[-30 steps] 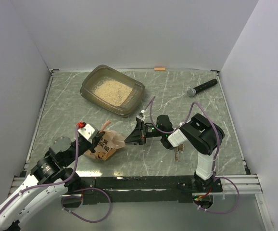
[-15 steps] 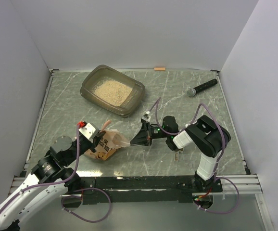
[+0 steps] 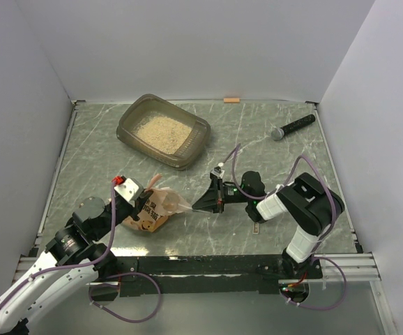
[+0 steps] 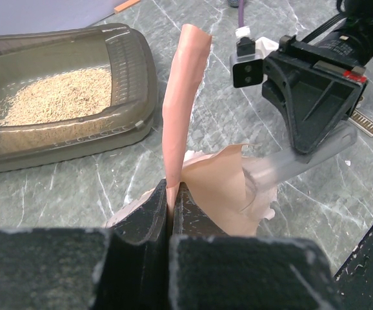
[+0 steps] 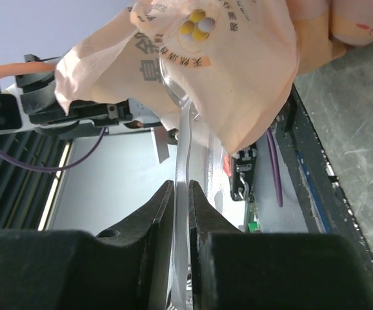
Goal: Fill the litter box with clean litter
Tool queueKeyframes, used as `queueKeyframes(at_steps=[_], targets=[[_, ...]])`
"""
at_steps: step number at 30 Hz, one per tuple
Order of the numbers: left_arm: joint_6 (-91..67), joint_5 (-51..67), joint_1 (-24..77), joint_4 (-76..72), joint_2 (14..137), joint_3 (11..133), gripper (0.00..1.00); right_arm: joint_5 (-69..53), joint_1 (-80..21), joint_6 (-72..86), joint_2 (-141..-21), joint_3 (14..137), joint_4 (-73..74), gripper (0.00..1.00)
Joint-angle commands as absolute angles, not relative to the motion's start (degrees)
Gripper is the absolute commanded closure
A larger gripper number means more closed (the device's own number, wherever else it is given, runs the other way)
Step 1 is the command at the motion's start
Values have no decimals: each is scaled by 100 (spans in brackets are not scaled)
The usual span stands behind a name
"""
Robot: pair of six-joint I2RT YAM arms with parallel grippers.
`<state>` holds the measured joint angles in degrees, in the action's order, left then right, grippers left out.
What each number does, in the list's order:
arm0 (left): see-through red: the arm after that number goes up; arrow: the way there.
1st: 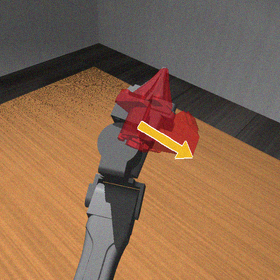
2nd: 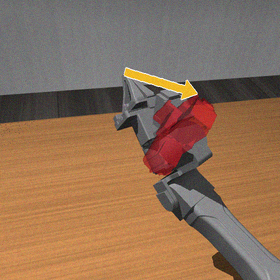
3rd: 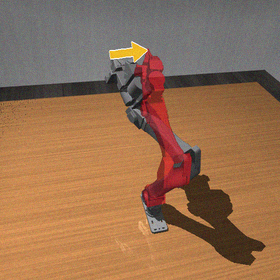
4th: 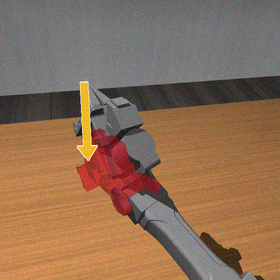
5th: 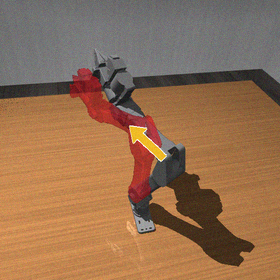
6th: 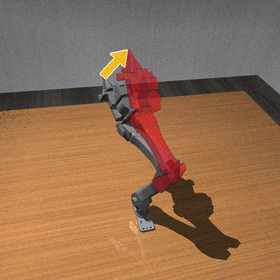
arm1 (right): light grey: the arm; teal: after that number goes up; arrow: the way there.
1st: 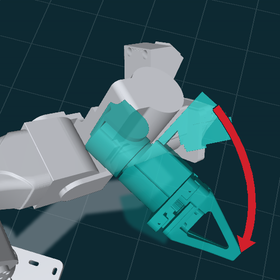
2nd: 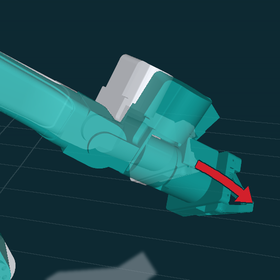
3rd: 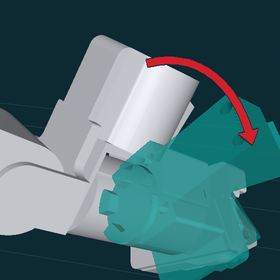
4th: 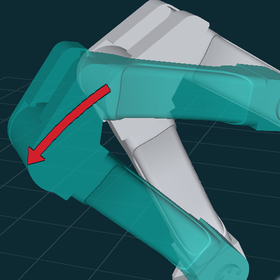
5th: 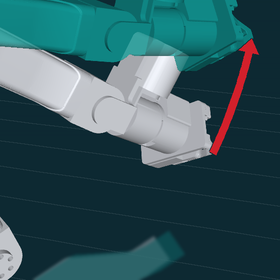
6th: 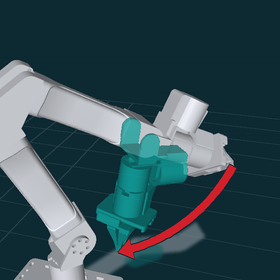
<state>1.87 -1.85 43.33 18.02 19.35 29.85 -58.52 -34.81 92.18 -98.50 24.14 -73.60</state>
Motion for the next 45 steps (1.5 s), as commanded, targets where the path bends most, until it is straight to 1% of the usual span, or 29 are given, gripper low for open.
queueKeyframes(at_steps=[1, 13, 25, 38, 45], targets=[[70, -132, 4351, 1362, 1872, 3015, 99, -5441, -3428, 9448, -9361, 2285, -9387, 100], [70, -44, 4351, 1371, 1767, 3006, 99, -4597, -3454, 9993, -8904, 1626, -9396, 100], [62, -53, 4359, 1380, 1723, 3006, 99, -4640, -3516, 9993, -8482, 1644, -9273, 100], [70, -53, 4351, 1371, 1643, 3006, 99, -4334, -3507, 9765, -7348, 1301, -8254, 100], [62, -61, 4359, 1362, 1600, 3006, 99, -4280, -3507, 9379, -6444, 1301, -7033, 100]])
